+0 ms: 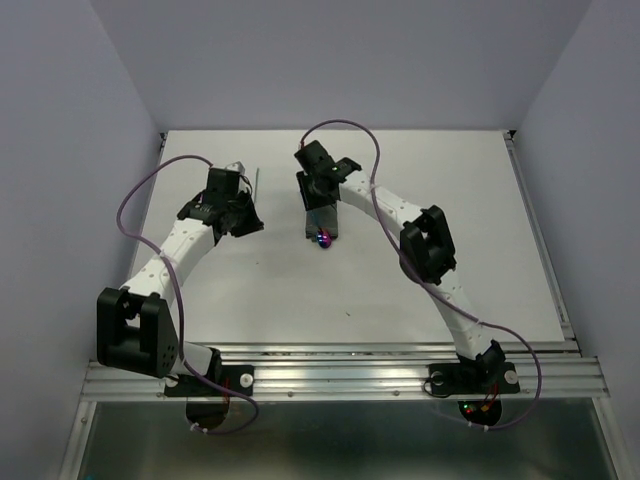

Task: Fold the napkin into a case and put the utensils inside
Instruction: Pick up the spoon from the folded napkin.

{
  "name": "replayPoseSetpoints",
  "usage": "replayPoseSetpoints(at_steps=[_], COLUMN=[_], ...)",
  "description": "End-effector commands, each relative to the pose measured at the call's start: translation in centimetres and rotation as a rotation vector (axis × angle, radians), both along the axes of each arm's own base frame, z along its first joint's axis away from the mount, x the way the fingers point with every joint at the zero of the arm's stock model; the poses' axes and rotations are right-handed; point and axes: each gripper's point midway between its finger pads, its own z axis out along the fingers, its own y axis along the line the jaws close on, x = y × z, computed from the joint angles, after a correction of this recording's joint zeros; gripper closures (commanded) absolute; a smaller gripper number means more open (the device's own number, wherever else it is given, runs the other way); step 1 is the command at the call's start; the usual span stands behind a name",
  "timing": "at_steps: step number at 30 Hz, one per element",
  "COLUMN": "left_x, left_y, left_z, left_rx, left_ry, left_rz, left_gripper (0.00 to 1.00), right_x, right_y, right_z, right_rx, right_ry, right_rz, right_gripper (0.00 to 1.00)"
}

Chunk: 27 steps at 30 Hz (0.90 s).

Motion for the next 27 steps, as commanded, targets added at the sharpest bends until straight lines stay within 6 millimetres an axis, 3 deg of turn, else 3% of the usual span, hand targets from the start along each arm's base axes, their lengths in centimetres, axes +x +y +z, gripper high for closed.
replayPoseSetpoints(at_steps=[1,7,16,22,25,27], left_x=[-0.4,-0.8,-1.2,-1.4,-1.6,-1.8], left_y=[0.1,-0.1,0.1,0.0,0.1,0.0], left_z=[0.3,-0.2,-1.0,-1.3,-1.3,-1.3], left_rx=[-0.018,-0.030,-0.023,-0.028,-0.030,-0.035], left_ry=[-0.014,-0.001,0.016,0.018,0.017,0.017], left_rz=[-0.001,-0.005,-0.006,-0.007,-0.006,-0.006], left_gripper=[0.87,0.87,0.87,0.87,0.87,0.87], right_x=[0.2,-0.3,-0.9,-1.7,-1.6,-1.4], right_y=[-0.5,-0.7,0.4,0.5,0.2,0.3], right_z=[-1.0,-3.8,-2.3,-3.9,-3.6,-1.6], right_rx=[-0.034,-0.050,0.001,-0.026,-0.025,0.005], right_ry=[0.017,0.062,0.056,0.088,0.079,0.043], right_rz=[0.016,0.013,0.035,0.044,0.025,0.015], right_gripper=[0.60,0.70,0.74,0.71,0.85,0.96])
